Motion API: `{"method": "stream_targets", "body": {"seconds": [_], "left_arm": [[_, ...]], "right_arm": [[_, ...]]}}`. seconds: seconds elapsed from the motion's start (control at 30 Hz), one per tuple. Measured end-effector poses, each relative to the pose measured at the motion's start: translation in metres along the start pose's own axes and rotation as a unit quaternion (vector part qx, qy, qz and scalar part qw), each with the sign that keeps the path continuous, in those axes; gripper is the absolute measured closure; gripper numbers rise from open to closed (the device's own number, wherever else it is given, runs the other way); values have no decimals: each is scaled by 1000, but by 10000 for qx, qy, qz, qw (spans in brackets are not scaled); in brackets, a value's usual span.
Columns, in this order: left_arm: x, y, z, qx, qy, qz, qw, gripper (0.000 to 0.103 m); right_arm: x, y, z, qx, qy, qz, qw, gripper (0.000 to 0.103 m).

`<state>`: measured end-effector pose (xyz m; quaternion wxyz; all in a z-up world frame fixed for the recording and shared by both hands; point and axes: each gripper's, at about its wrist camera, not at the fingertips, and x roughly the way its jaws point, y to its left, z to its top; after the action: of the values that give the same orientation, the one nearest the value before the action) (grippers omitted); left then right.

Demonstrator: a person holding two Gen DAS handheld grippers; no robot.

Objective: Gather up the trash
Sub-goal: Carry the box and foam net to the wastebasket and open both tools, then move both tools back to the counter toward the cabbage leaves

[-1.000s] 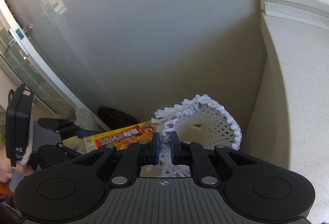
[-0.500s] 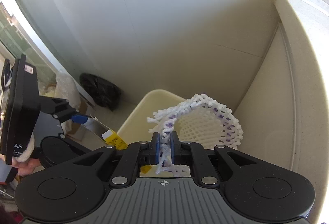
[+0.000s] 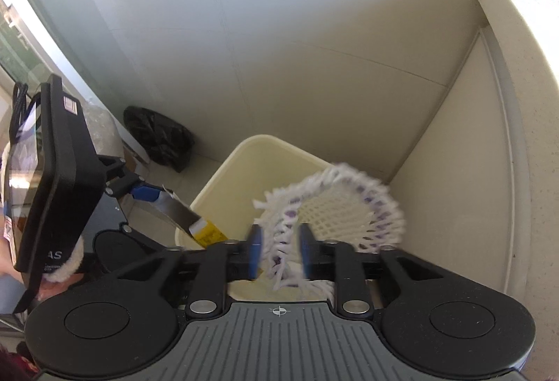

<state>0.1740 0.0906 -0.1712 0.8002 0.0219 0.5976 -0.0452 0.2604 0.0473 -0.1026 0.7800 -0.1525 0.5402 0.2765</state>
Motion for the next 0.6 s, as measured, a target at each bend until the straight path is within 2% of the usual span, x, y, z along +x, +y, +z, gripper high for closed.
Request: {"method": "stream_targets", "body": {"seconds": [0.2,0.6], "left_arm": [[-1,2,-2,13,-36,-21,10000,18],[-16,2,-3,57,-229,-35,9997,14]], "right_arm": [[-4,-3,1,95,-81,62,9999,57],[-14,-14,-3,352,-334,268,9985,54]]}}
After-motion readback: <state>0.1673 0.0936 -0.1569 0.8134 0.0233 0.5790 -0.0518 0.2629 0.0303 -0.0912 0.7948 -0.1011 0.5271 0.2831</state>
